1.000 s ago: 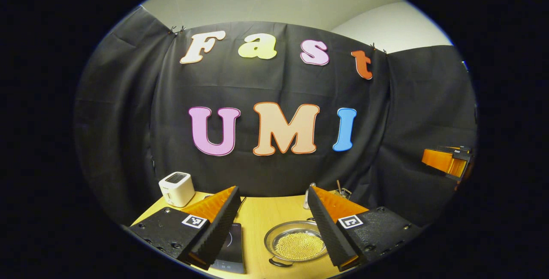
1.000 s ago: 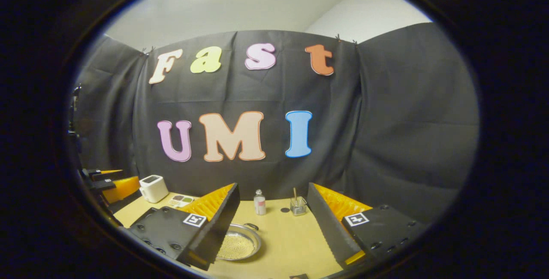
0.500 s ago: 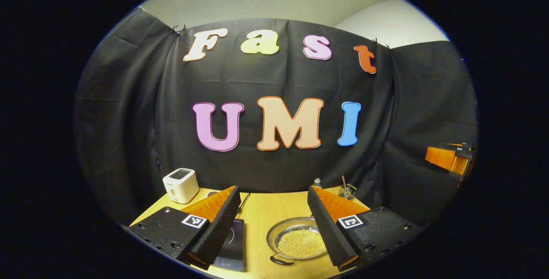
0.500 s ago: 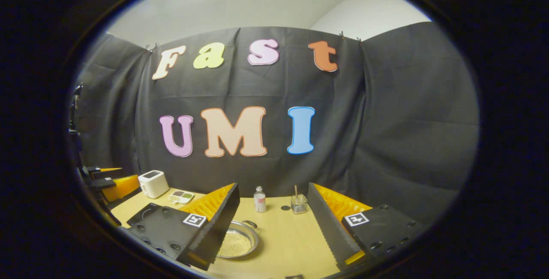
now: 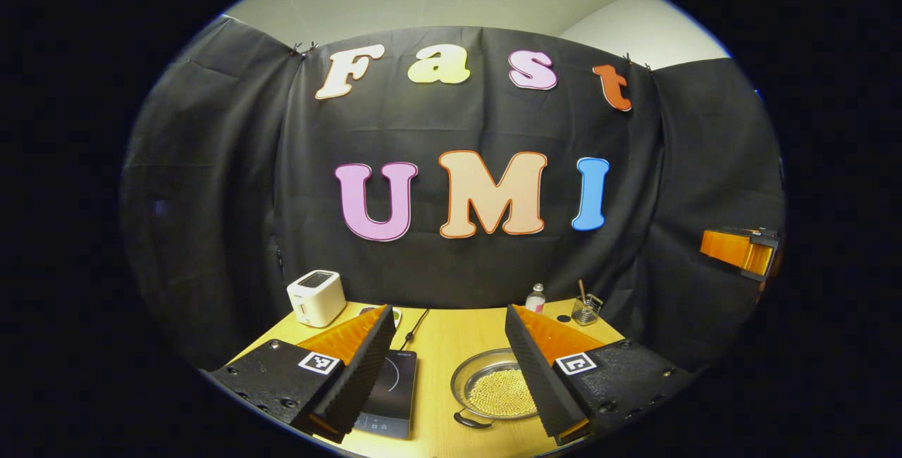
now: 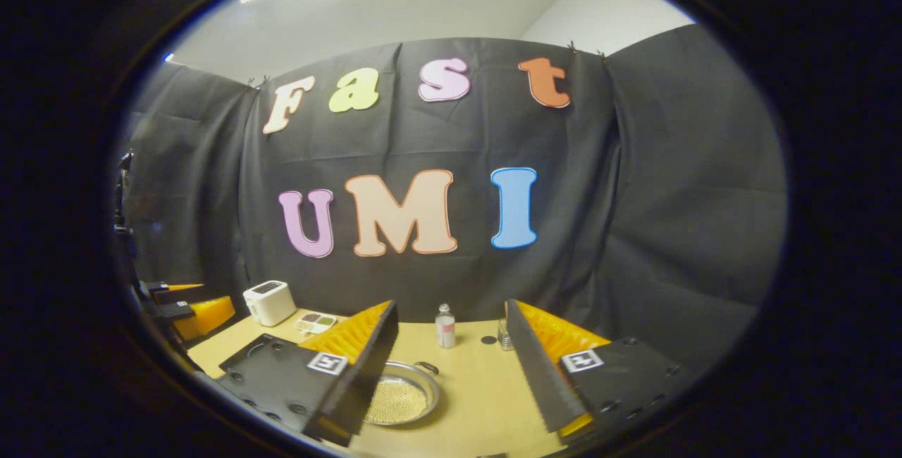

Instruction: First push the handle of the pot to place it horizontally, then grasp the pot with both hands and set it on the induction cooktop.

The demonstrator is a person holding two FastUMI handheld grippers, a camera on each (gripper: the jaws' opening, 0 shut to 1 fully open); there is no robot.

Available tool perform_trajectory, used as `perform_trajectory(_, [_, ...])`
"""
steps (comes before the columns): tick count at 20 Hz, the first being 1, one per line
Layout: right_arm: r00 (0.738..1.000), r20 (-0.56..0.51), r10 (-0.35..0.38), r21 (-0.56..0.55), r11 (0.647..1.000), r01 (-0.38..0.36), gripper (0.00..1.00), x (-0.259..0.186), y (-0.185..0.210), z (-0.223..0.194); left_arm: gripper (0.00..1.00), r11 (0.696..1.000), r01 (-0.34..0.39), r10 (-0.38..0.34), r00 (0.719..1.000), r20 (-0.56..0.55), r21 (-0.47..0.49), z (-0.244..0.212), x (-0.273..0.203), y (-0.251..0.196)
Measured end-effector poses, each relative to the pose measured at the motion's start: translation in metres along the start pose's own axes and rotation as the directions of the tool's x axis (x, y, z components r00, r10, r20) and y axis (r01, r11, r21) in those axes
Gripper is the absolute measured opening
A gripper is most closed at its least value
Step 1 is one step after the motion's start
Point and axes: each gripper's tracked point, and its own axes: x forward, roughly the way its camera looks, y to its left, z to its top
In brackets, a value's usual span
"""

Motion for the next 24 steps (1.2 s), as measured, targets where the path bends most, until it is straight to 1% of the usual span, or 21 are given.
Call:
perform_trajectory(1, [1.0, -0.007, 0.004, -0.003, 1.0, -0.004, 0.78, 0.004, -0.002, -0.004, 0.95, 1.0, -0.004, 0.004, 1.0, -0.001, 0.001, 0.0, 0.0, -0.001])
perform_trajectory(2, [1.0, -0.014, 0.01, -0.003, 1.0, -0.01, 0.69, 0.003, -0.003, -0.005, 0.92, 1.0, -0.009, 0.009, 1.0, -0.003, 0.002, -0.001, 0.0, -0.002])
perform_trajectory(3, [1.0, -0.02, 0.01, -0.003, 1.0, -0.01, 0.6, 0.005, -0.006, -0.007, 0.92, 1.0, -0.014, 0.015, 1.0, -0.005, 0.004, -0.001, 0.0, -0.003])
perform_trajectory(5, [1.0, -0.021, -0.005, -0.008, 1.0, 0.004, 0.37, 0.009, -0.014, -0.007, 0.92, 1.0, -0.023, 0.023, 1.0, -0.01, 0.005, -0.002, 0.001, -0.006])
perform_trajectory(6, [1.0, -0.019, -0.017, -0.011, 1.0, 0.017, 0.29, 0.012, -0.02, -0.007, 0.92, 1.0, -0.024, 0.024, 1.0, -0.01, 0.004, -0.003, 0.001, -0.009])
perform_trajectory(8, [0.999, -0.032, -0.019, -0.003, 1.0, 0.019, 0.06, 0.015, -0.027, -0.011, 0.92, 1.0, -0.028, 0.028, 1.0, -0.009, 0.002, -0.004, 0.001, -0.013])
perform_trajectory(9, [0.999, -0.049, -0.006, 0.006, 1.0, 0.007, 0.04, 0.018, -0.027, -0.017, 0.96, 0.999, -0.033, 0.033, 0.999, -0.01, 0.001, -0.005, 0.001, -0.013])
perform_trajectory(10, [0.998, -0.066, 0.001, 0.019, 1.0, 0.001, 0.04, 0.02, -0.031, -0.023, 0.92, 0.999, -0.038, 0.038, 0.999, -0.013, -0.002, -0.008, 0.0, -0.016])
perform_trajectory(11, [0.996, -0.085, 0.011, 0.032, 0.999, -0.009, 0.0, 0.023, -0.032, -0.03, 0.92, 0.999, -0.045, 0.044, 0.999, -0.014, -0.007, -0.009, 0.0, -0.016])
perform_trajectory(12, [0.994, -0.107, 0.027, 0.046, 0.999, -0.022, 0.0, 0.025, -0.031, -0.039, 0.96, 0.999, -0.053, 0.053, 0.999, -0.012, -0.012, -0.011, -0.001, -0.017])
perform_trajectory(14, [0.986, -0.156, 0.066, 0.075, 0.996, -0.055, 0.0, 0.032, -0.025, -0.06, 0.96, 0.997, -0.077, 0.077, 0.997, -0.011, -0.018, -0.014, -0.003, -0.015])
perform_trajectory(16, [0.971, -0.217, 0.105, 0.098, 0.992, -0.086, 0.0, 0.039, -0.018, -0.083, 0.96, 0.994, -0.111, 0.111, 0.994, -0.007, -0.015, -0.014, -0.006, -0.009])
perform_trajectory(17, [0.959, -0.254, 0.126, 0.106, 0.989, -0.101, 0.0, 0.042, -0.013, -0.095, 0.95, 0.992, -0.129, 0.129, 0.992, -0.006, -0.014, -0.014, -0.007, -0.004])
perform_trajectory(18, [0.946, -0.291, 0.146, 0.114, 0.987, -0.117, 0.0, 0.042, -0.006, -0.108, 0.92, 0.989, -0.148, 0.148, 0.989, -0.006, -0.014, -0.015, -0.009, 0.0])
perform_trajectory(19, [0.931, -0.324, 0.167, 0.123, 0.983, -0.133, 0.0, 0.042, 0.0, -0.117, 0.95, 0.986, -0.168, 0.167, 0.986, -0.009, -0.017, -0.015, -0.01, 0.006])
perform_trajectory(20, [0.915, -0.358, 0.188, 0.133, 0.98, -0.149, 0.04, 0.043, 0.007, -0.13, 0.95, 0.982, -0.186, 0.186, 0.982, -0.013, -0.02, -0.017, -0.011, 0.011])
perform_trajectory(22, [0.875, -0.428, 0.226, 0.145, 0.973, -0.181, 0.04, 0.042, 0.022, -0.156, 0.95, 0.975, -0.222, 0.221, 0.975, -0.016, -0.024, -0.019, -0.013, 0.024])
perform_trajectory(23, [0.853, -0.465, 0.236, 0.142, 0.971, -0.192, 0.0, 0.039, 0.027, -0.17, 0.95, 0.972, -0.235, 0.234, 0.972, -0.024, -0.025, -0.022, -0.013, 0.031])
perform_trajectory(24, [0.828, -0.506, 0.242, 0.138, 0.97, -0.2, 0.0, 0.035, 0.033, -0.187, 0.92, 0.969, -0.244, 0.243, 0.97, -0.033, -0.029, -0.027, -0.014, 0.037])
